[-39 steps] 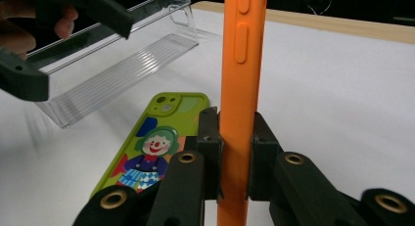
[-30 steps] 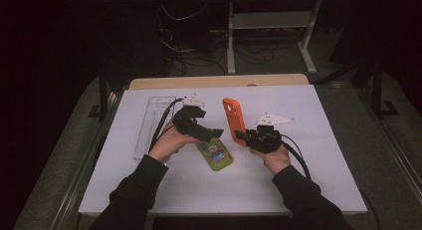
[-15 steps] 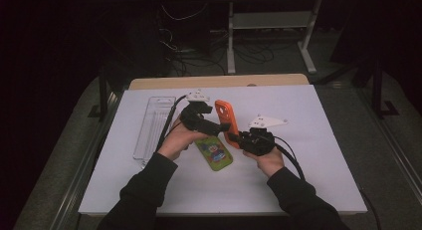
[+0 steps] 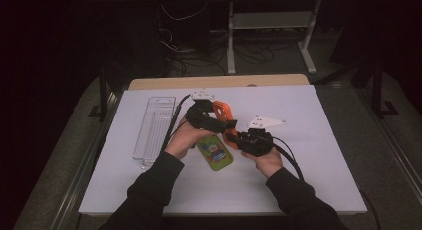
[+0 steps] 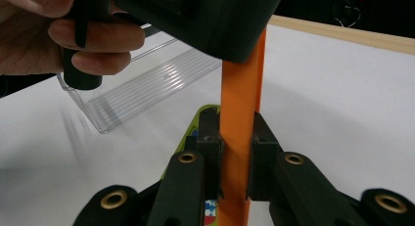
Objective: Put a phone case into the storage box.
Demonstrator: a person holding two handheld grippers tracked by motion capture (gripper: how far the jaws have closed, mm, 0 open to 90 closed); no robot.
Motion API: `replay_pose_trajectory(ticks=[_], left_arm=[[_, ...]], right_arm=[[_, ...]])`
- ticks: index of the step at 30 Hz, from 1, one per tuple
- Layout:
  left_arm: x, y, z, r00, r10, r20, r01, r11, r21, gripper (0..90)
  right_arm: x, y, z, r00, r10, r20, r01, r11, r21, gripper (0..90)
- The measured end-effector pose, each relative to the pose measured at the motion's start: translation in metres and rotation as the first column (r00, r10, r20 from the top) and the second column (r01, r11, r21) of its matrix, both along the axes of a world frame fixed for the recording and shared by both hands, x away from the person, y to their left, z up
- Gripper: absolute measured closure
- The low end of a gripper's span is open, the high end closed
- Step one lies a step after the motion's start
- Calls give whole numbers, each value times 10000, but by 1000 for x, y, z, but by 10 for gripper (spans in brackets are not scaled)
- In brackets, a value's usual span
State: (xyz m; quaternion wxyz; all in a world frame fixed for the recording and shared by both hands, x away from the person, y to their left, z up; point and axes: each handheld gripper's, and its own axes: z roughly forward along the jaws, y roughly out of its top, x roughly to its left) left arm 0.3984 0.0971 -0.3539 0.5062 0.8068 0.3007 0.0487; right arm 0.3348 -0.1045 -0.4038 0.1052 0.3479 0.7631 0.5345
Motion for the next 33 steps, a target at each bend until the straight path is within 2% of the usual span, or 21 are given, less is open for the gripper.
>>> replay_pose_trajectory(ticks=[3,4,7,11,13,15,28,33], left_arm=[[1,-1,0,10000,-47,79,47,10000,-69,0],[0,-2,-1,10000,3,-32,-3,9999,-142,0],[1,-2,-1,10000,29,-5,-29,9999,-166,5],[2,-1,-1,9998,184,50,-183,9996,-195,66],[1,-1,-1,9996,273,-112,-277,9990,-356,83],[2,-1,-1,9998,199,23,-198,9994,-296,93],[1,-1,-1,9999,132,22,-131,9994,-330,134],[4,1,-1,9996,278,63,-276,9992,-287,138]], right_arm=[[0,1,0,10000,32,-33,-32,10000,72,784],[0,1,0,10000,35,-36,-34,10000,69,784],[0,0,0,10000,26,-37,-26,10000,-10,784],[0,1,-2,10000,14,-38,-14,10000,-80,785],[1,1,-2,10000,13,-19,-13,9999,-112,784],[1,1,-3,10000,49,23,-48,9999,-149,784],[2,2,-4,9999,119,-30,-121,9991,-403,773],[2,-3,-3,9998,155,-132,-161,9987,-484,517]])
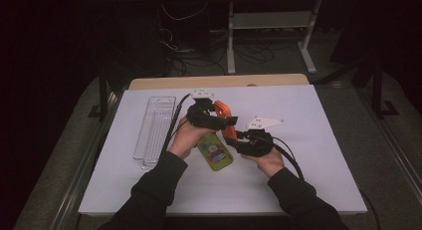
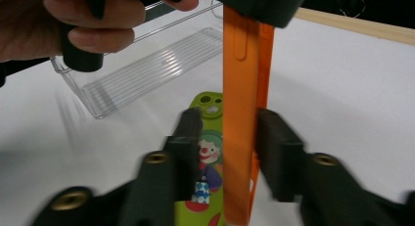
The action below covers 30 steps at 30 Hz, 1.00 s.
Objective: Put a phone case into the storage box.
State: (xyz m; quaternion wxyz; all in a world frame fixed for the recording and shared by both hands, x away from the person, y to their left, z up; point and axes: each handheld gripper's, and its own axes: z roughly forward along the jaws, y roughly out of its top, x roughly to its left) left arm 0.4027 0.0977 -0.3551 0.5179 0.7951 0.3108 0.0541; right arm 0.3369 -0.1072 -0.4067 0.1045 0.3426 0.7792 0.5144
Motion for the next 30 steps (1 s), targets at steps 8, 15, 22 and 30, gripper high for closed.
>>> replay_pose_trajectory(ticks=[8,15,22,30], left_arm=[[6,8,13,9995,186,272,-186,9998,4,140],[12,19,29,9974,421,579,-430,9990,146,141],[18,33,42,9931,729,915,-765,9964,356,142],[28,63,63,9815,1355,1356,-1442,9879,569,143]], right_arm=[[-2,-22,1,9992,-22,-395,-8,9972,-745,275],[-9,-43,-4,9972,-352,-667,259,9903,-1363,121],[-19,-57,-16,9969,-554,-551,441,9811,-1883,0],[-33,-71,-20,9967,-639,-503,515,9748,-2171,0]])
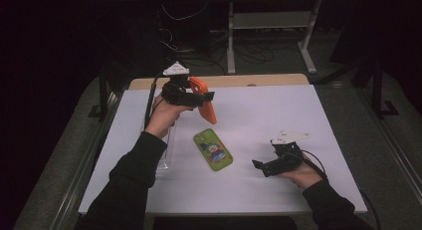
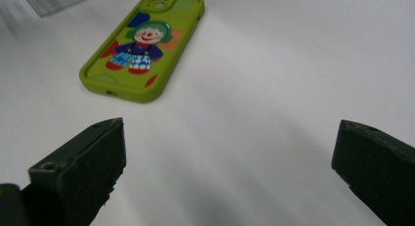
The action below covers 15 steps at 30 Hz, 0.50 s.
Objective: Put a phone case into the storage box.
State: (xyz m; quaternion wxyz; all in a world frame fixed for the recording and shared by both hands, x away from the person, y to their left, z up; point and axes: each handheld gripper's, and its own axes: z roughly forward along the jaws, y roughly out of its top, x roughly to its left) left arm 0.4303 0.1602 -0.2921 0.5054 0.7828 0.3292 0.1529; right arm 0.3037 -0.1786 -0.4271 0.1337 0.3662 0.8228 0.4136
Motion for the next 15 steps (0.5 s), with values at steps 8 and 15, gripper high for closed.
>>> replay_pose_trajectory(ticks=[8,15], left_arm=[[13,38,16,9929,1148,295,-1151,9933,70,145],[25,69,22,9699,2363,592,-2397,9691,583,145]], right_arm=[[-10,-14,-5,9998,-132,121,134,9997,-204,0],[-16,-23,-5,9992,-349,171,351,9993,-102,0]])
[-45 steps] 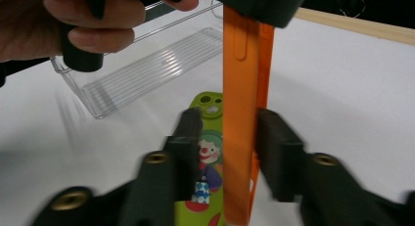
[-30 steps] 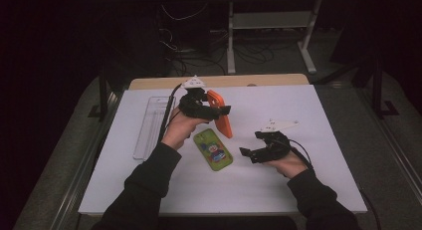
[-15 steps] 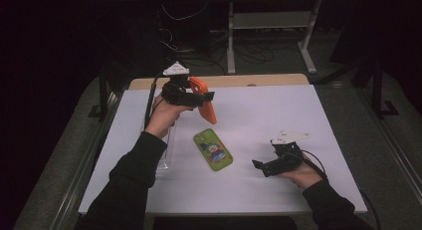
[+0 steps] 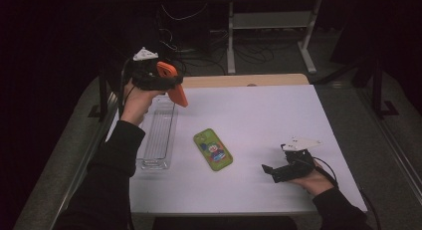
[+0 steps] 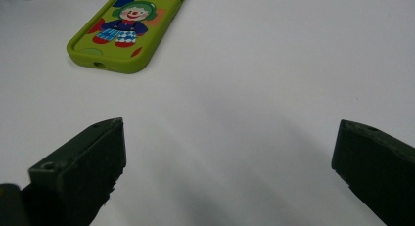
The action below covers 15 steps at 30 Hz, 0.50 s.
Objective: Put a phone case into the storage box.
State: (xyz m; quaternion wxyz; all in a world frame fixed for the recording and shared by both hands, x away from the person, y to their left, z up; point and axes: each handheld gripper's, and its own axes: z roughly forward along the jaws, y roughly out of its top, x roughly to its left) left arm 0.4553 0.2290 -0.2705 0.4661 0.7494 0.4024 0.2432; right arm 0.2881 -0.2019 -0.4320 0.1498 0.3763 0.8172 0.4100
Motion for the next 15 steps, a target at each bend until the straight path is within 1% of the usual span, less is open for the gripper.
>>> replay_pose_trajectory(ticks=[3,5,6,7,9,10,11,13,14,15], left_arm=[[6,10,-1,9985,543,-19,-543,9985,31,145],[10,14,-4,9959,908,-30,-907,9955,282,145],[12,14,-6,9942,1074,-66,-1071,9938,291,145],[14,15,-8,9926,1204,-140,-1198,9919,418,145],[17,16,-12,9875,1565,-192,-1550,9858,642,144],[18,16,-14,9858,1670,-198,-1649,9829,820,144],[20,16,-16,9833,1809,-210,-1786,9805,824,144],[22,16,-20,9774,2100,-226,-2063,9720,1126,144],[24,16,-23,9732,2290,-209,-2248,9665,1238,144],[25,17,-26,9682,2493,-224,-2443,9608,1313,144]], right_arm=[[-1,-1,-1,10000,-22,-15,22,10000,-18,0],[-1,0,-1,10000,-3,-4,3,10000,4,0],[-1,0,0,10000,1,19,-1,10000,6,0],[-1,0,0,10000,-16,7,16,10000,6,0],[-2,0,0,10000,-7,-58,7,10000,3,0],[-1,0,1,9999,32,122,-32,10000,-68,0],[-2,1,1,10000,35,58,-35,10000,3,0],[-2,2,2,9999,69,143,-68,10000,-15,0],[-2,2,3,9998,97,201,-96,9999,-75,0],[-3,3,3,9998,46,193,-46,10000,1,0]])
